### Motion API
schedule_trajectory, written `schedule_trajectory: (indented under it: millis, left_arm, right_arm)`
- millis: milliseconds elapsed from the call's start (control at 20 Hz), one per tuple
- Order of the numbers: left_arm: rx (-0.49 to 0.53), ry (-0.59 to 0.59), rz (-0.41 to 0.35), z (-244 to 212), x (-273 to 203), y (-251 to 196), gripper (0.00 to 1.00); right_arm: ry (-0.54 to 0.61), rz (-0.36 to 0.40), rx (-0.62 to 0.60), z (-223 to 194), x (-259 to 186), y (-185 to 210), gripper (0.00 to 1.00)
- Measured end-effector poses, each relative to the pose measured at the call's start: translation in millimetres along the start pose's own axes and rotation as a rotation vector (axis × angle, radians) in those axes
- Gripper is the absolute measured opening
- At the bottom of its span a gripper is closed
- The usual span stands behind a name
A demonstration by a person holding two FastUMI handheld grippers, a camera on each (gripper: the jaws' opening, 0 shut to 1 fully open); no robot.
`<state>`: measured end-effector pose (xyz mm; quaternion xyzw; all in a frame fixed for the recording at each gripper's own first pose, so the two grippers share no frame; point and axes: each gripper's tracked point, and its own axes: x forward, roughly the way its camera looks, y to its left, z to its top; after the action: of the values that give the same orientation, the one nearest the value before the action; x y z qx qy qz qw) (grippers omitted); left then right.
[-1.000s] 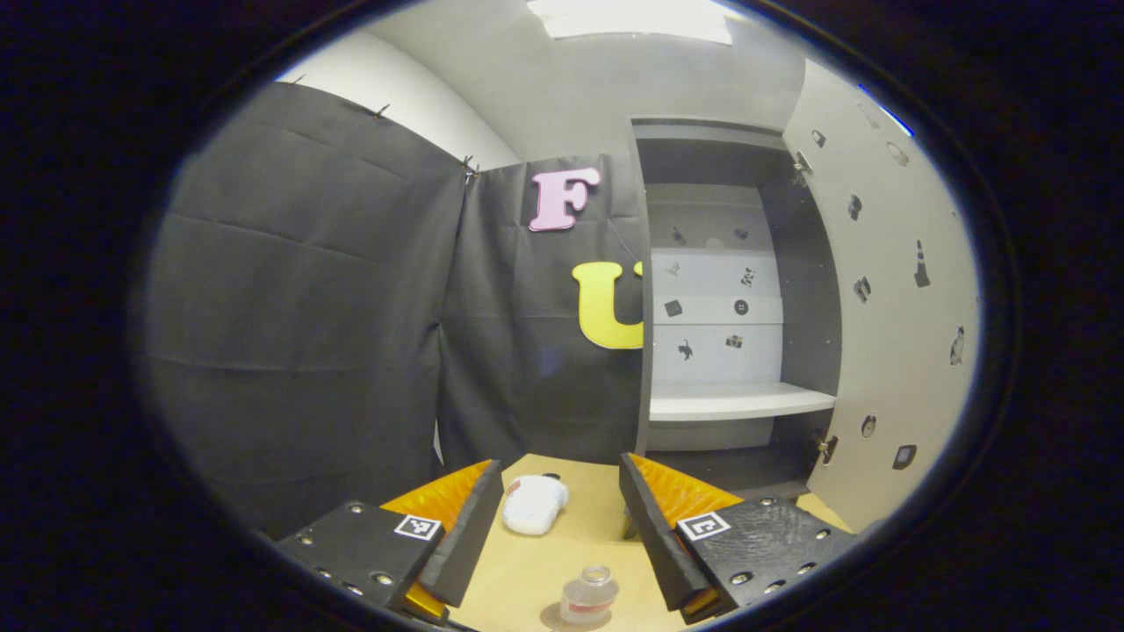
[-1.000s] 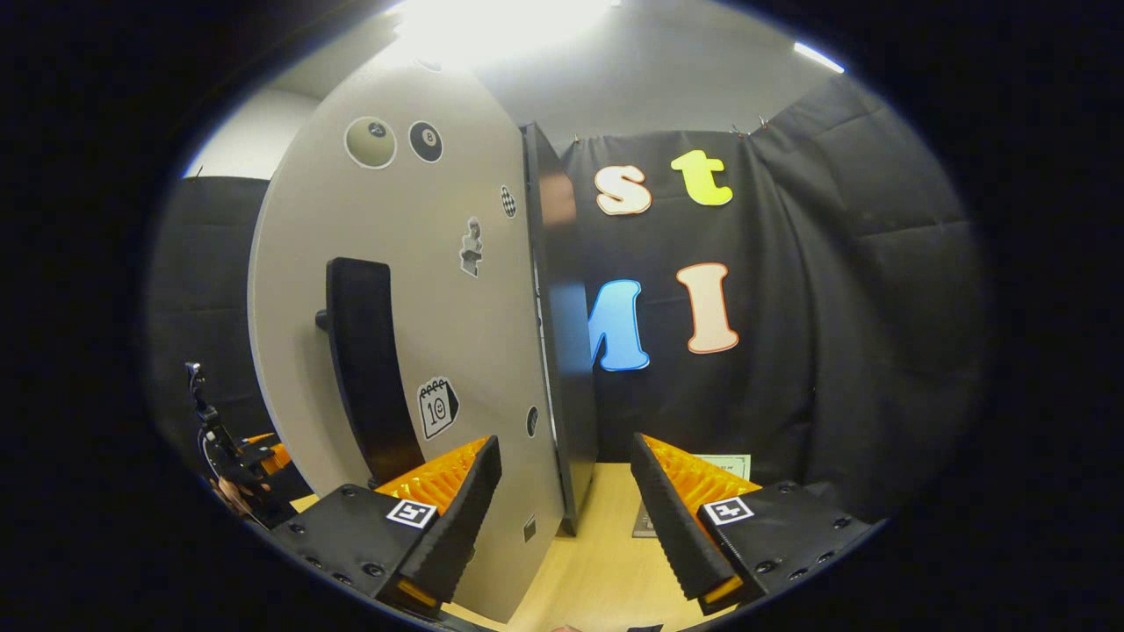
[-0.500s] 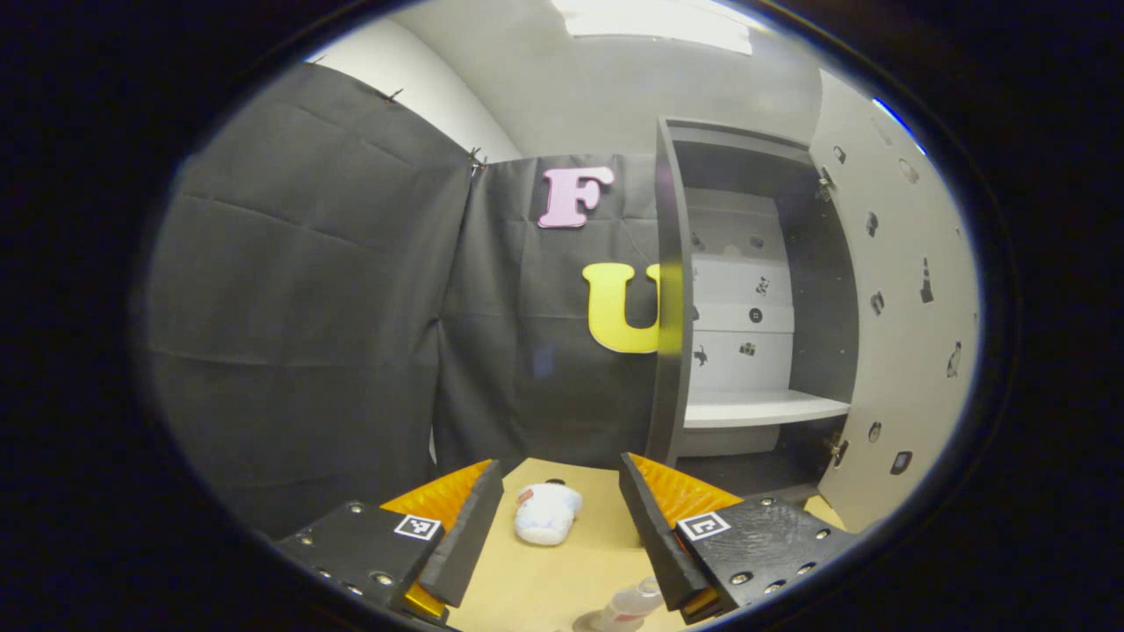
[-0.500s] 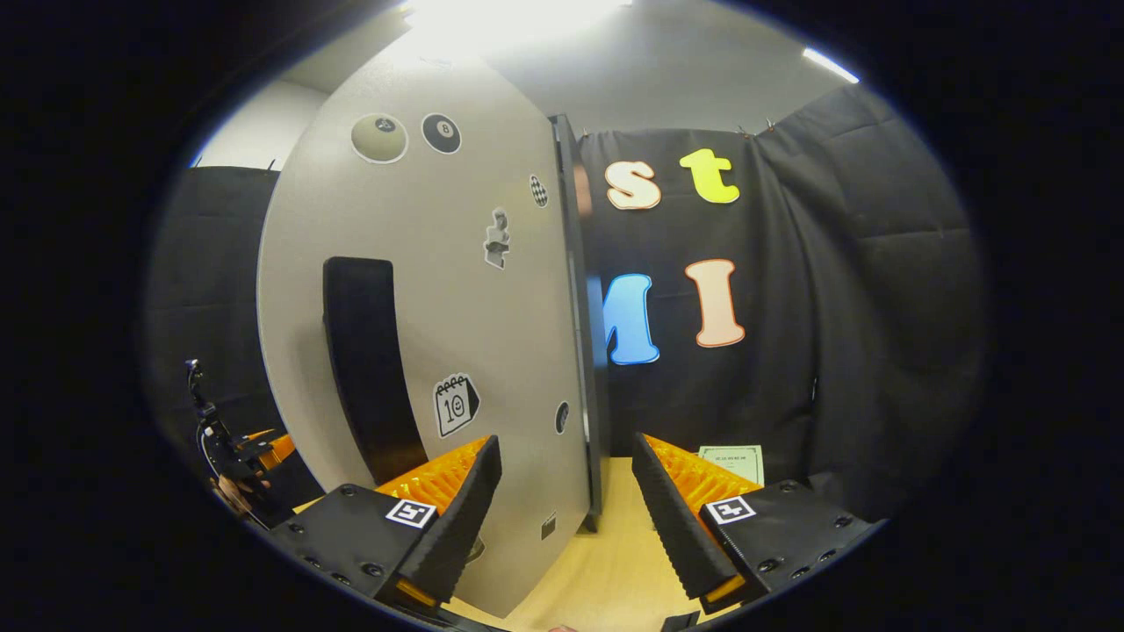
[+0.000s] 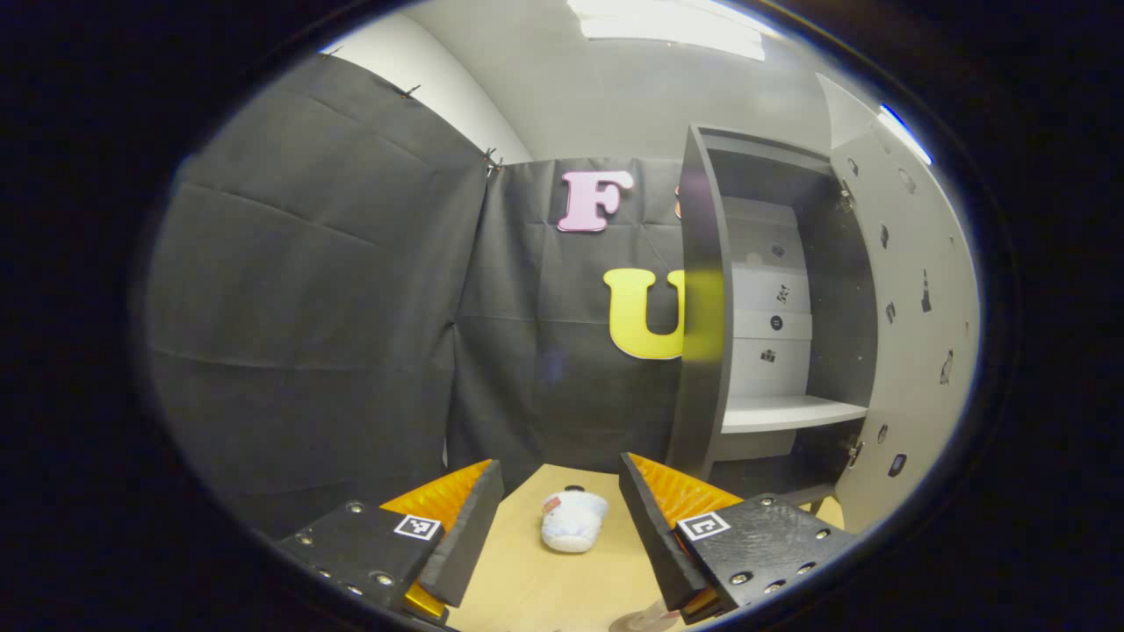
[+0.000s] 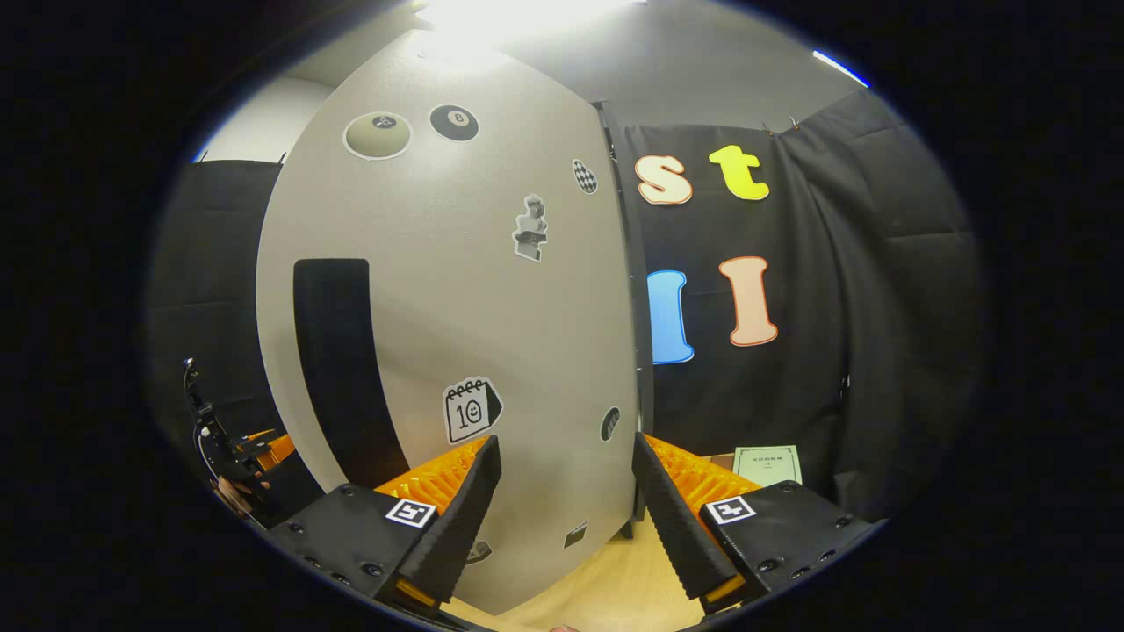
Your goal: Open the cabinet door with the right hand, grasp the bottle in the cabinet with the left hand and place it on the coaster, then close the cabinet door with the right hand.
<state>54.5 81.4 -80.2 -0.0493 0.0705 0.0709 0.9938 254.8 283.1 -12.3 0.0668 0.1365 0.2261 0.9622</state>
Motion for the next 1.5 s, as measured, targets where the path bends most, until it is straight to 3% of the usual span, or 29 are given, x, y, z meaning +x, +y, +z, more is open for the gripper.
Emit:
schedule_trajectory:
  millis: [450,1100,1500]
  left_arm:
    - [-0.011,-0.003,0.09,-1.6,-12.5,72.4,0.82]
    - [0.013,0.011,0.225,-9.2,-56.5,163.0,0.82]
    - [0.017,0.019,0.228,-12.5,-65.2,177.3,0.82]
  right_arm:
    - [0.007,0.065,0.088,-2.1,56.3,53.7,0.96]
    - [0.004,-0.009,0.069,-26.0,145.0,90.0,0.96]
    - [-0.022,-0.057,0.064,-22.4,189.7,99.2,0.96]
